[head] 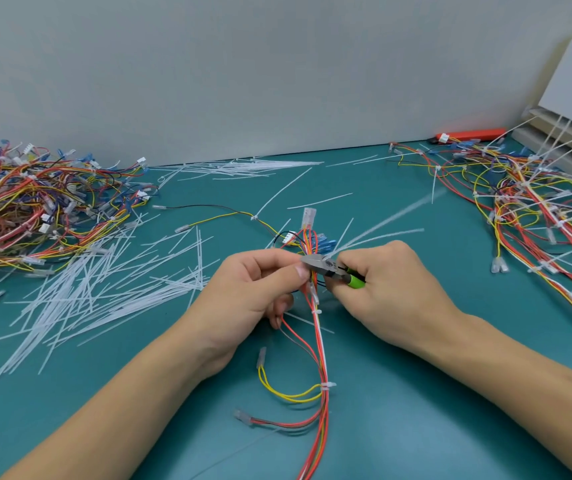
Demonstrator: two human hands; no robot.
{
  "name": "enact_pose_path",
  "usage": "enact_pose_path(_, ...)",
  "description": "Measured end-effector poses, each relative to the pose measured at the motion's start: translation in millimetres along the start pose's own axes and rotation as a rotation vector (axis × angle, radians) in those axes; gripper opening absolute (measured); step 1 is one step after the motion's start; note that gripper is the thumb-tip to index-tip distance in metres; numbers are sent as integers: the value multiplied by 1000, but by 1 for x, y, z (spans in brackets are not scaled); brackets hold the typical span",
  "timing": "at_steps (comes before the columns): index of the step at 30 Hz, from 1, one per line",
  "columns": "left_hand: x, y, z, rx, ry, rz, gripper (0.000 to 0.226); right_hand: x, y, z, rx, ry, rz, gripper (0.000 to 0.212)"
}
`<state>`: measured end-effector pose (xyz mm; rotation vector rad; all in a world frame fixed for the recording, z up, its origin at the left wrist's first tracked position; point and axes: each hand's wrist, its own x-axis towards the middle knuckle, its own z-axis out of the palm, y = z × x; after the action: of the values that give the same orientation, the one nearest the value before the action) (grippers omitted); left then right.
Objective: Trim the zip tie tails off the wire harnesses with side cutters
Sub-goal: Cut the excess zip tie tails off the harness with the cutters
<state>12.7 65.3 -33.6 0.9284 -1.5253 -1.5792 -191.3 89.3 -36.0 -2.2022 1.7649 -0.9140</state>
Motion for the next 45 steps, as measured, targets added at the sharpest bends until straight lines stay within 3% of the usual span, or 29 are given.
enact_pose_path(8, -2, 2, 2, -22, 4, -26, 15, -1, 0, 1, 63, 28, -34, 20)
enact_pose_path(22, 2, -4, 1, 7, 26, -10, 15, 1, 0, 0, 76, -19, -29, 16)
enact_pose_path(27, 1, -3, 1, 5, -8, 2, 13, 1, 0, 1, -5, 10, -8, 39)
enact_pose_path(31, 1, -2, 3, -29, 7, -4, 16, -1, 3, 3, 14, 31, -5, 33)
enact_pose_path(35, 2, -2, 2, -71, 49, -25, 18, 0, 5, 6, 70, 70, -42, 12)
enact_pose_path(41, 2, -2, 0, -88, 61, -28, 17, 1, 6, 5, 119, 65, -36, 6)
enact_pose_path(45, 2, -3, 1, -64, 40, -22, 13, 0, 4, 3, 110, 27, -30, 18)
